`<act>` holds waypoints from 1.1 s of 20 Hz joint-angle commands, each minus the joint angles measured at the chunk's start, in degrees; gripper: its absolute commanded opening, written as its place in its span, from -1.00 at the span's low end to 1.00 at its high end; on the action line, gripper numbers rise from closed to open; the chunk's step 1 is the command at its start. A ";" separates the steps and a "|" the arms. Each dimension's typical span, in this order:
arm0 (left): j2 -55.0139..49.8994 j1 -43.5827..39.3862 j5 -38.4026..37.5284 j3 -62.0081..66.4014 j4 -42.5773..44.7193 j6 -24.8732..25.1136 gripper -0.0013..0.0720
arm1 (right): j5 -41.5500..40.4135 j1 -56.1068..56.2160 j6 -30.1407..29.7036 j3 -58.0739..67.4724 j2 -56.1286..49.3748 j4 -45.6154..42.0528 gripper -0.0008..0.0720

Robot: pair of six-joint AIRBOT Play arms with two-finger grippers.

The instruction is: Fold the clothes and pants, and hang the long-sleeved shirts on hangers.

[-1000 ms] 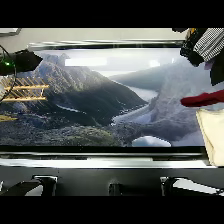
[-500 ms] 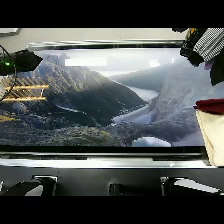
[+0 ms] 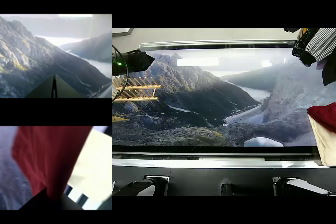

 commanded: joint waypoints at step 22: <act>-0.39 -1.99 13.79 0.76 -5.77 3.91 -0.91 | -6.10 3.74 2.32 5.51 1.57 -8.20 0.97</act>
